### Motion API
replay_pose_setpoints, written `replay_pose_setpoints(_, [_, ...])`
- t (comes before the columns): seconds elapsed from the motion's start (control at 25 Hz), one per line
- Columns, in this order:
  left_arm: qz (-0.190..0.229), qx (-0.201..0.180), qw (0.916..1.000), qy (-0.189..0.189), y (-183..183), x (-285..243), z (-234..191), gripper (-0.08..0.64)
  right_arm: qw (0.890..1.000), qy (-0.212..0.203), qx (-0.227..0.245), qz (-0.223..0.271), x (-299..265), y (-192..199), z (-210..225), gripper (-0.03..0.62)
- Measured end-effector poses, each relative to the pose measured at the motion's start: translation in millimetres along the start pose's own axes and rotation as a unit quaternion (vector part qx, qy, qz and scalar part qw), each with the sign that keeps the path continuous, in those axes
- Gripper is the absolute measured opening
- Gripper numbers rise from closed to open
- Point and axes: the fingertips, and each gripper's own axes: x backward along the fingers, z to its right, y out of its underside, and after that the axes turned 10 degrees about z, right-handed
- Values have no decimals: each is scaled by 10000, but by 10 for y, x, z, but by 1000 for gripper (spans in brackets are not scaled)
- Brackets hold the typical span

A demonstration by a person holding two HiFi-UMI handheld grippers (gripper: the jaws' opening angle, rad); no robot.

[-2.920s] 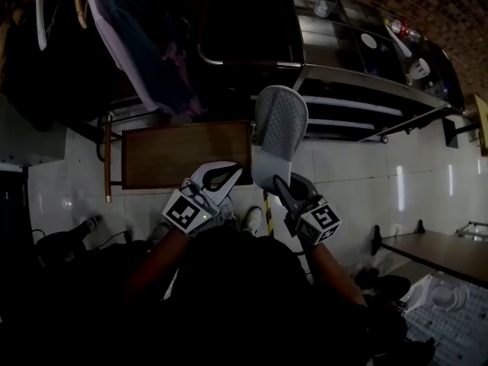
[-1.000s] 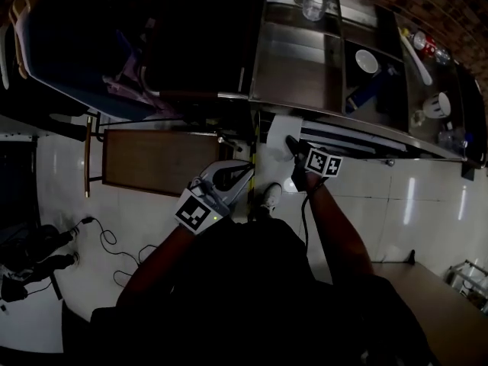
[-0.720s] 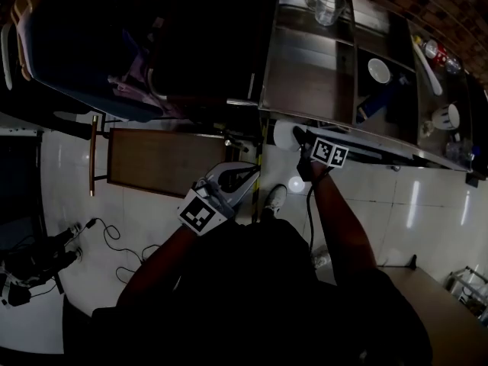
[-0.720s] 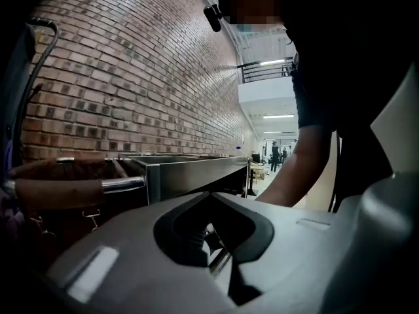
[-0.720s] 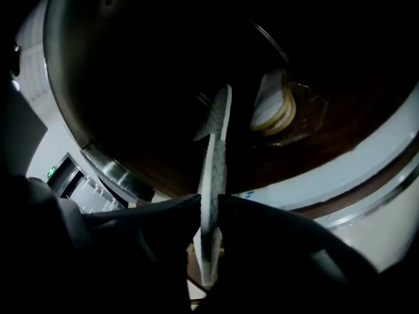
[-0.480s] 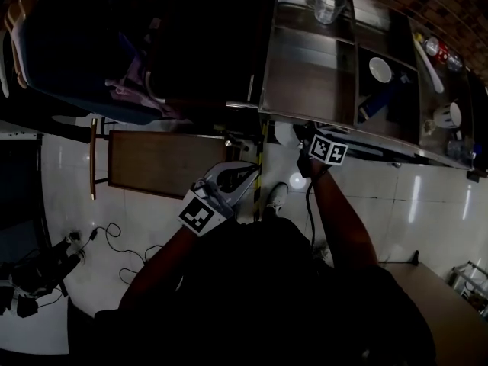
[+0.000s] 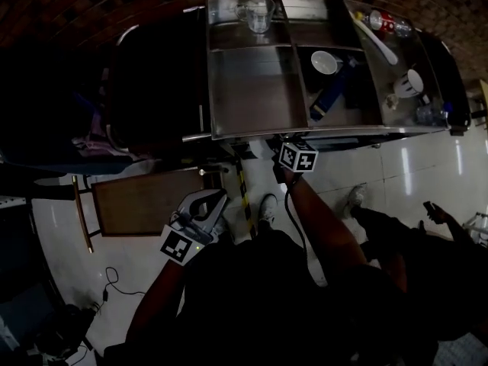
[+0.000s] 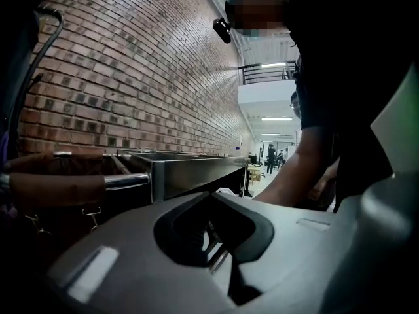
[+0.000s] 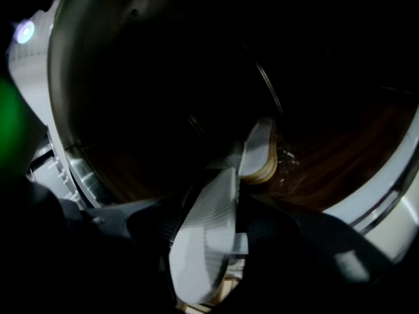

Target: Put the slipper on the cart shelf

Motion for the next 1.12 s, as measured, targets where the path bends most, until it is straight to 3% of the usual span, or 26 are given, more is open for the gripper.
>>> replay_pose_setpoints(0.24, [162,130,9998,59,-43,41,-19,3,9970,150,735,172,286,-63,-82,284])
replay_pose_setpoints(0.44, [292,165,9994,111,-69,98,-37,3,9992,-52,310,258,605,-95,-297,285])
replay_pose_setpoints(0.56, [475,174,9986,164,-106,174,-49,3,9982,-490,201,283,833,-86,-668,285])
replay_pose_setpoints(0.88, [649,196,9975,209,-102,729,-82,3,9826,-1639,797,363,1388,94,-1990,263])
replay_pose_setpoints(1.04, [703,169,9971,246,-132,1104,-141,3,9754,-1954,858,553,1579,163,-2636,173])
replay_pose_setpoints(1.12, [761,196,9965,278,-163,1290,-157,3,9710,-2010,1158,585,1657,224,-2892,135])
